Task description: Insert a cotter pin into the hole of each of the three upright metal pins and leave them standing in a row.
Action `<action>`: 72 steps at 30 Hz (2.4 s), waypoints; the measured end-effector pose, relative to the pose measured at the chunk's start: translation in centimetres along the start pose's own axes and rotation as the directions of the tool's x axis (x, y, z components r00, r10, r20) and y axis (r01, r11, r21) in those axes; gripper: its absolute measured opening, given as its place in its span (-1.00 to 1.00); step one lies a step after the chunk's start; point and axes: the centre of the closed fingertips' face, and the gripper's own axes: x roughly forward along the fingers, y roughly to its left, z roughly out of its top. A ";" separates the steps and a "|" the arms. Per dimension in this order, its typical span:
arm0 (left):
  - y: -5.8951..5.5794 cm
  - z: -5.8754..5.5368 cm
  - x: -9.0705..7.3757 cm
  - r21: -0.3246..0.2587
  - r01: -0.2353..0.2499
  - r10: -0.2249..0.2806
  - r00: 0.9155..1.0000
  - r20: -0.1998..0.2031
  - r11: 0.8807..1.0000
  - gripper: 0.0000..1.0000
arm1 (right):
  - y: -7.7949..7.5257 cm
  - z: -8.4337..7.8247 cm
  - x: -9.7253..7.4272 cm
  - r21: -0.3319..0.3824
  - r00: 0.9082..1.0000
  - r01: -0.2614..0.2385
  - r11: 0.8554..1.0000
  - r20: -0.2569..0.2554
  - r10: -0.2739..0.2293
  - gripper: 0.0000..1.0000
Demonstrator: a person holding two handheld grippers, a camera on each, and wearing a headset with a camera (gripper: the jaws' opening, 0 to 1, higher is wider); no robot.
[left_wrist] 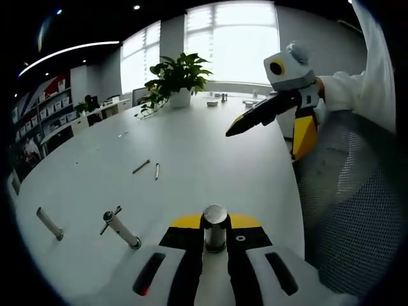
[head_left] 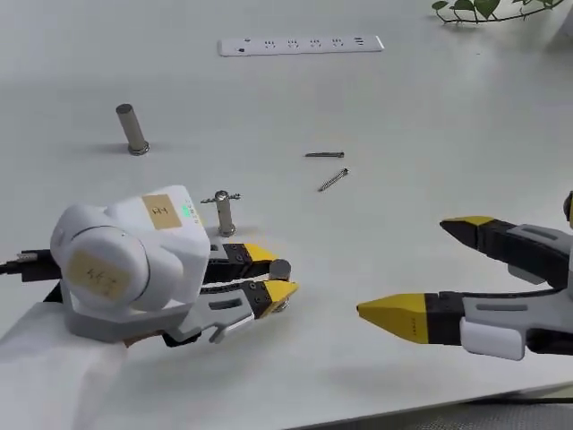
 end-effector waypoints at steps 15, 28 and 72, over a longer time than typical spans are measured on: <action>0.3 0.1 0.2 -0.035 -0.004 0.005 1.000 0.029 0.999 -0.79 | -0.1 -0.2 0.0 0.005 1.000 -0.003 1.000 -0.015 0.003 0.88; -0.2 -1.2 -1.4 -0.081 0.039 -0.040 0.999 -0.017 0.996 -0.06 | 0.1 -0.2 0.0 -0.001 1.000 -0.008 1.000 -0.024 0.008 0.89; -0.7 -0.3 -6.9 -0.306 0.016 0.013 0.996 0.091 0.952 0.98 | -5.2 4.9 3.2 -0.475 0.923 -0.298 0.828 -0.365 0.123 0.31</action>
